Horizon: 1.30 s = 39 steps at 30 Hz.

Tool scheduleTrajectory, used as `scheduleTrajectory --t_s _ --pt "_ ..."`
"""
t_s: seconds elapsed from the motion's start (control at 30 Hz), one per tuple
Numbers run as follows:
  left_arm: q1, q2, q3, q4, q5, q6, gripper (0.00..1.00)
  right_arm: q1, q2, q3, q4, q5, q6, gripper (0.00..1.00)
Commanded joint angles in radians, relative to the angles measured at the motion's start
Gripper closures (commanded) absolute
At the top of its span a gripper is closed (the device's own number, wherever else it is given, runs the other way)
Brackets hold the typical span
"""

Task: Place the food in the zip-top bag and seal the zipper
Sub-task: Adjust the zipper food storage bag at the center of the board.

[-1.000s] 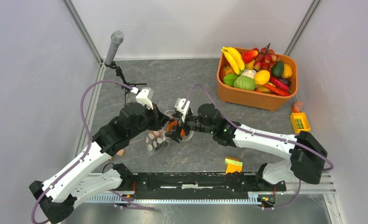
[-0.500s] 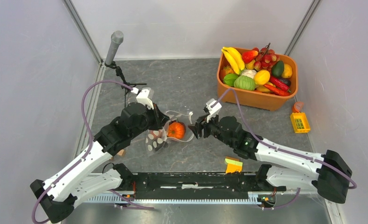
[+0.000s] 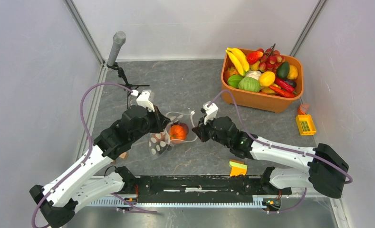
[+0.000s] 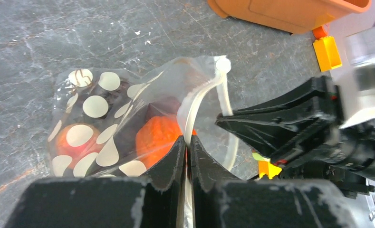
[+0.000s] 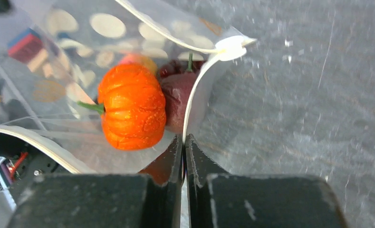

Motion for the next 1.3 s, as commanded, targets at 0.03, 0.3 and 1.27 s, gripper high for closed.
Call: scheduleTrajectory --t_s 0.03,0.3,1.27 --pt "0.005 -0.045 0.022 -0.057 -0.143 0.017 0.87 -0.004 -0.087 0.13 0.069 -0.091 -0.12 0.96" --pt "0.007 -0.089 0.058 -0.146 -0.26 0.025 0.9 -0.004 -0.004 0.215 0.146 -0.276 -0.099 0.95" --pt "0.007 0.012 0.123 -0.11 -0.005 0.115 0.29 -0.087 0.08 0.158 0.237 -0.324 -0.026 0.93"
